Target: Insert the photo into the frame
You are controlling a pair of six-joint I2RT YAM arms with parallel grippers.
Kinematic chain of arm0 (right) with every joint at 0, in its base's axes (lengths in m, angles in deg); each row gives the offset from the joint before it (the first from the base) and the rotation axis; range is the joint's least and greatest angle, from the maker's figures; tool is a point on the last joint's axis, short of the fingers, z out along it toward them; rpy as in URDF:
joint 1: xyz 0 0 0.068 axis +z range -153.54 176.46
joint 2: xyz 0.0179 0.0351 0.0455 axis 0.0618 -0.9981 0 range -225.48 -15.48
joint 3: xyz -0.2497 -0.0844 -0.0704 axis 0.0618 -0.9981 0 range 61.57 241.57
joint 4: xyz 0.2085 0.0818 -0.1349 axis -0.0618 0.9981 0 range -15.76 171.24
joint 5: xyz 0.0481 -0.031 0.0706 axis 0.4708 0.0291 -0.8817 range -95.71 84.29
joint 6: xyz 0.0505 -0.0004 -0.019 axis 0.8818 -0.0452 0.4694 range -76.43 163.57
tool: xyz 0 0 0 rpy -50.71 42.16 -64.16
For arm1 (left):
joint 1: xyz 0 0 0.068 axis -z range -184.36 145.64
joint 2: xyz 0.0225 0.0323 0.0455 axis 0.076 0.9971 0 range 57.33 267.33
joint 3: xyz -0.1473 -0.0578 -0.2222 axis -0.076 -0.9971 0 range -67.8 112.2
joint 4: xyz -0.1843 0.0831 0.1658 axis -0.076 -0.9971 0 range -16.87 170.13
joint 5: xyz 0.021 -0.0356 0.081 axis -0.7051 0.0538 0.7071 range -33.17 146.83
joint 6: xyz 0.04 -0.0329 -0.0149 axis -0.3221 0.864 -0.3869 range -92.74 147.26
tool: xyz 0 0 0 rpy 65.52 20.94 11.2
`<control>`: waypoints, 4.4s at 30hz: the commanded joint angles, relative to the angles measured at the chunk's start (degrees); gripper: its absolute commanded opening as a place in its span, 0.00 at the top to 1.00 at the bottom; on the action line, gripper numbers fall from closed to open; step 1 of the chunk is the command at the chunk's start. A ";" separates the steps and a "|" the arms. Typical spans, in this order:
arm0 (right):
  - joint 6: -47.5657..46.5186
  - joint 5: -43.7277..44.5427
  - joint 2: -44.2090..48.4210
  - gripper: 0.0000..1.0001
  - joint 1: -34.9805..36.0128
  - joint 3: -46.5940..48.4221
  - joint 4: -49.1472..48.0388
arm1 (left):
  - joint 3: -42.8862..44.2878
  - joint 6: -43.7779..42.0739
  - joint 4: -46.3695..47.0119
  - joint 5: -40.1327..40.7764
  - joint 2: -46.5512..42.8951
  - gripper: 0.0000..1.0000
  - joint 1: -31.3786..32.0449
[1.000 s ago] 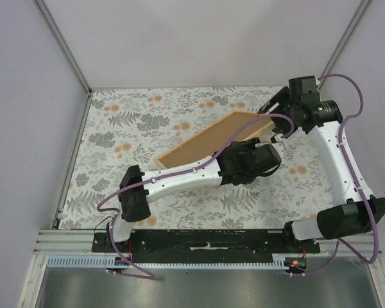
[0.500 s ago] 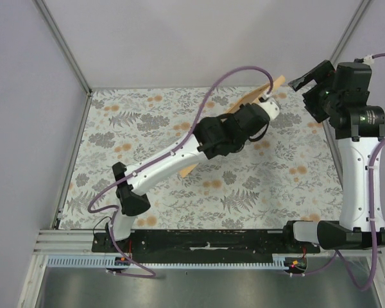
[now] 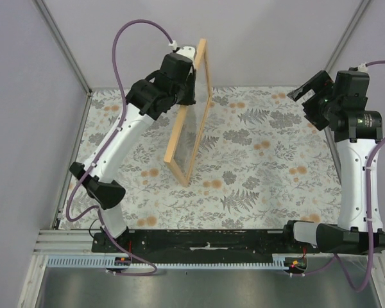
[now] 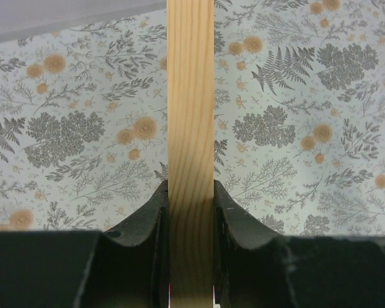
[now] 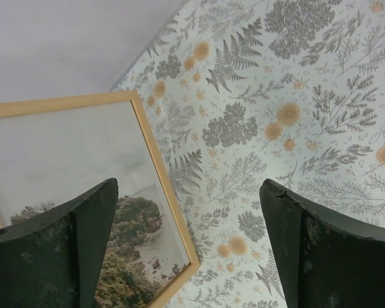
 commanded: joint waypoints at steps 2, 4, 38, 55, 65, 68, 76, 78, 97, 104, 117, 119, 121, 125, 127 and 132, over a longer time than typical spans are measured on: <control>-2.15 -3.56 0.59 0.02 -0.12 -6.02 -3.85 | 1.07 12.51 8.76 -9.50 -3.57 0.98 -3.91; -2.24 -4.18 0.86 0.02 -0.12 -8.31 -4.91 | -1.99 14.89 10.34 -11.35 -4.62 0.98 -5.93; -7.60 -25.44 -8.80 0.02 3.21 -47.42 -52.79 | -83.13 34.06 81.87 -54.86 -13.69 0.98 -30.37; -7.16 -22.02 -21.82 0.02 4.18 -49.37 -60.28 | -92.63 34.67 94.63 -52.50 0.29 0.80 -31.34; -4.17 -23.07 -27.35 0.02 7.43 -46.64 -62.31 | -93.94 36.26 100.08 -51.79 5.30 0.57 -31.34; -3.91 -23.16 -28.50 0.02 8.14 -45.41 -62.40 | -94.47 36.08 100.79 -51.44 5.48 0.48 -31.34; -4.52 -22.99 -30.26 0.02 8.40 -42.95 -61.34 | -93.25 29.94 89.48 -46.09 -0.13 0.33 -31.34; -4.96 -22.99 -30.87 0.02 8.40 -41.81 -60.56 | -92.28 27.31 83.76 -43.19 -2.59 0.30 -31.34; -6.10 -23.61 -34.12 0.02 9.98 -34.34 -56.08 | -88.67 18.50 62.47 -30.35 -12.09 0.26 -30.12; -6.37 -23.16 -36.76 0.02 12.44 -30.56 -53.96 | -89.29 20.44 62.46 -29.47 -13.15 0.26 -26.60; -8.56 -17.81 -36.15 0.02 13.41 -28.19 -48.25 | -84.38 18.42 56.77 -24.91 -13.76 0.26 -25.45; -9.35 -15.97 -34.83 0.02 12.98 -27.57 -46.15 | -81.57 16.93 51.68 -21.92 -14.99 0.26 -25.89; -10.32 -14.47 -33.26 0.02 12.10 -26.61 -43.34 | -77.80 15.26 47.63 -19.55 -16.40 0.25 -26.16; -12.52 -12.27 -26.77 0.02 10.60 -25.72 -36.83 | -71.02 11.65 39.10 -16.90 -18.95 0.22 -26.16; -14.01 -11.56 -22.81 0.02 10.69 -26.25 -33.67 | -68.99 10.43 36.46 -17.42 -20.70 0.05 -26.16; -16.30 -10.51 -10.16 0.02 11.39 -32.39 -29.53 | -67.05 9.98 30.48 -18.04 -25.88 0.04 -25.11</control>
